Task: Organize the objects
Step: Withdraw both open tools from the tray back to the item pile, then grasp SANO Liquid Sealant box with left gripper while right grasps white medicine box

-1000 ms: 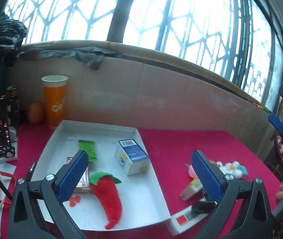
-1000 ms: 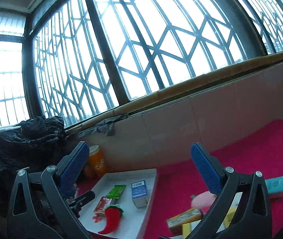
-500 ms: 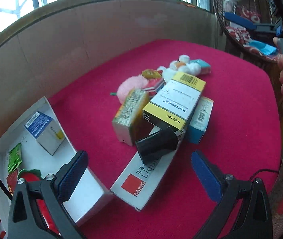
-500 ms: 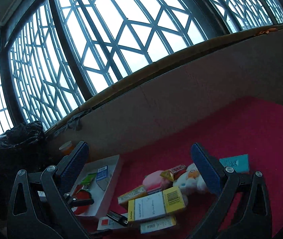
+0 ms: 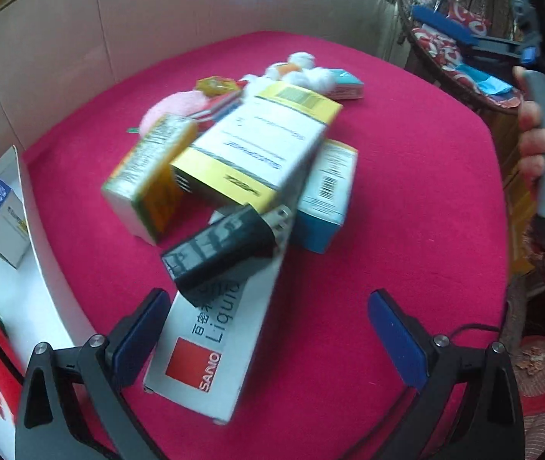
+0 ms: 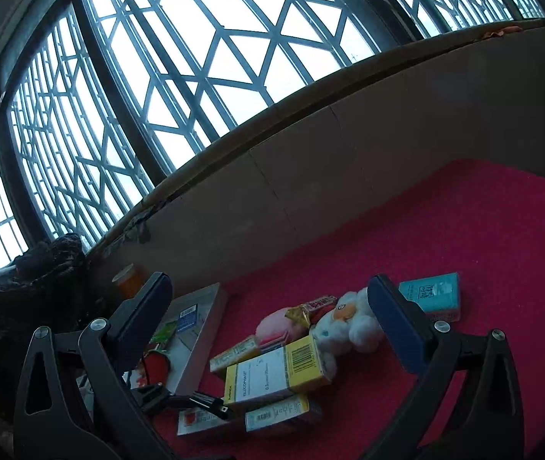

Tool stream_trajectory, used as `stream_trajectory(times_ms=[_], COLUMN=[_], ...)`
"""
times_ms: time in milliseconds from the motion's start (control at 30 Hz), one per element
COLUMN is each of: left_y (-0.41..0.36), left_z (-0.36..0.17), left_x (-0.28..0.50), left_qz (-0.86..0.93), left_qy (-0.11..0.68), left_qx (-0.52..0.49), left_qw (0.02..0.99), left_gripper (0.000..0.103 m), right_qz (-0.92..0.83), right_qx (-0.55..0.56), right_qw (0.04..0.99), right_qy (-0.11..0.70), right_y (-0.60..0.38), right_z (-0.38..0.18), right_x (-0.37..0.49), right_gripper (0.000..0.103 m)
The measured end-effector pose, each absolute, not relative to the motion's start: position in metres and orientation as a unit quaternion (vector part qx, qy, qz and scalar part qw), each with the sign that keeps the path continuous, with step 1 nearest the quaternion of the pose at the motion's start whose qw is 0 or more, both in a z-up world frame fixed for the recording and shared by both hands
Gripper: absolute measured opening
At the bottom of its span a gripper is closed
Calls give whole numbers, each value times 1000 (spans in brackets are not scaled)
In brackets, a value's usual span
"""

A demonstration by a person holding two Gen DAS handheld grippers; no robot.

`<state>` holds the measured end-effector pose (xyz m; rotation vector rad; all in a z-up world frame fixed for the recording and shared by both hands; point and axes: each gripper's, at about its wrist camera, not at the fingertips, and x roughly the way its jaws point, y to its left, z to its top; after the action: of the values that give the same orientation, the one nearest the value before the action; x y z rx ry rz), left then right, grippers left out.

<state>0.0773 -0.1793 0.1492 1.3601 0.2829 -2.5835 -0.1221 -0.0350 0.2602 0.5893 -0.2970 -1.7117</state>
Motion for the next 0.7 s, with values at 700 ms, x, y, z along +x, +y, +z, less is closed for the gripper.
stream_trajectory(times_ms=[700], left_y=[-173], left_z=[135], left_x=[106], left_qz=[-881], left_qy=[135], left_qx=[418], left_qw=[175], left_gripper=[53], right_qz=[-678], right_qx=[280], right_qw=[650], right_qy=[197], right_y=[-84], right_z=[182], right_x=[-57], right_gripper=[103])
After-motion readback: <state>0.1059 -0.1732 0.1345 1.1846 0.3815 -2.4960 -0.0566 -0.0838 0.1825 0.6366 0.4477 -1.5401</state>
